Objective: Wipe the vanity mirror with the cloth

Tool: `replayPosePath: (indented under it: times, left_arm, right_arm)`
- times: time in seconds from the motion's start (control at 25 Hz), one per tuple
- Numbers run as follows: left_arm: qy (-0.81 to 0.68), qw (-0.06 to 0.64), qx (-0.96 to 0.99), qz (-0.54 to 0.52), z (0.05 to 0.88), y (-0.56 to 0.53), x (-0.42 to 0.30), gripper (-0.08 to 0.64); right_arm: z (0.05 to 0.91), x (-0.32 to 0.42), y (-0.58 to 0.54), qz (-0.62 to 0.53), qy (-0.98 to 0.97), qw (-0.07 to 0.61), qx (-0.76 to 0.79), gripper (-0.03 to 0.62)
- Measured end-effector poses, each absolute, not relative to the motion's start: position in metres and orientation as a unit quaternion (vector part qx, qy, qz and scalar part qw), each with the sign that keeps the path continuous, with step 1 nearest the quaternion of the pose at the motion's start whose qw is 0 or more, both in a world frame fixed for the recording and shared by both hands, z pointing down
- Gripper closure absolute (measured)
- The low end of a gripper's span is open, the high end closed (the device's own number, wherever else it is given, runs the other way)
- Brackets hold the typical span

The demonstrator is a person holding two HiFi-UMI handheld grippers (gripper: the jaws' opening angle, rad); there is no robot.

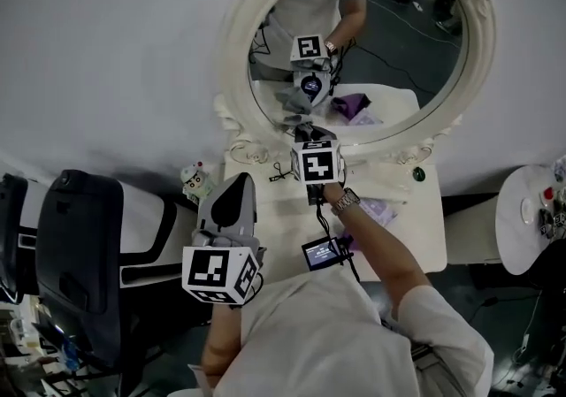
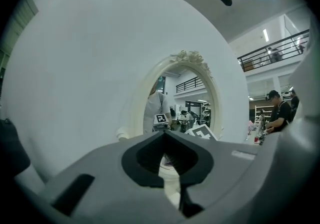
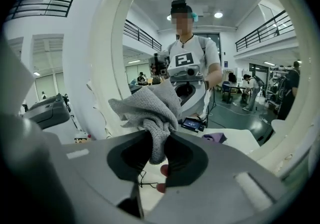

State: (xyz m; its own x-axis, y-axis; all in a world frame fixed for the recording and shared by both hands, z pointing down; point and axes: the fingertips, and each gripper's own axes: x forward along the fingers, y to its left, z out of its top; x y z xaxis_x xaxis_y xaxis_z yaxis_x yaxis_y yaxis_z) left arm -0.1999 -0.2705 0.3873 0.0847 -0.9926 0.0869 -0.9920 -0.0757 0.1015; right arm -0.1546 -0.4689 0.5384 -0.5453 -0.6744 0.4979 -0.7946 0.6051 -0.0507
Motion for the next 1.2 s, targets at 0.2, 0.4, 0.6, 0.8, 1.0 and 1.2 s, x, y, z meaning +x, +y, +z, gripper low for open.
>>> replayPosePath:
  times: [0.2,0.4,0.6,0.8,1.0,1.2]
  left_arm:
    - [-0.687,0.089,0.721,0.003,0.406,-0.262,-0.214,0.558]
    - [-0.683,0.093,0.724,0.007,0.41,-0.269,-0.201,0.558]
    - [-0.667,0.095,0.739,0.015,0.413,-0.283,-0.168,0.558]
    - [-0.65,0.092,0.754,0.018,0.412,-0.3,-0.131,0.558]
    - [-0.631,0.093,0.77,0.02,0.414,-0.316,-0.092,0.558]
    - [-0.617,0.095,0.781,0.014,0.415,-0.329,-0.062,0.558]
  right_arm:
    - [0.551,-0.176,-0.478,0.152,-0.867,0.232,0.414,0.52]
    - [0.552,-0.16,-0.485,0.175,-0.864,0.227,0.414,0.52]
    - [0.551,-0.116,-0.501,0.18,-0.858,0.219,0.429,0.52]
    - [0.551,-0.059,-0.518,0.179,-0.845,0.22,0.454,0.52]
    - [0.552,0.001,-0.537,0.181,-0.827,0.219,0.485,0.52]
    - [0.551,0.059,-0.553,0.183,-0.805,0.223,0.519,0.518]
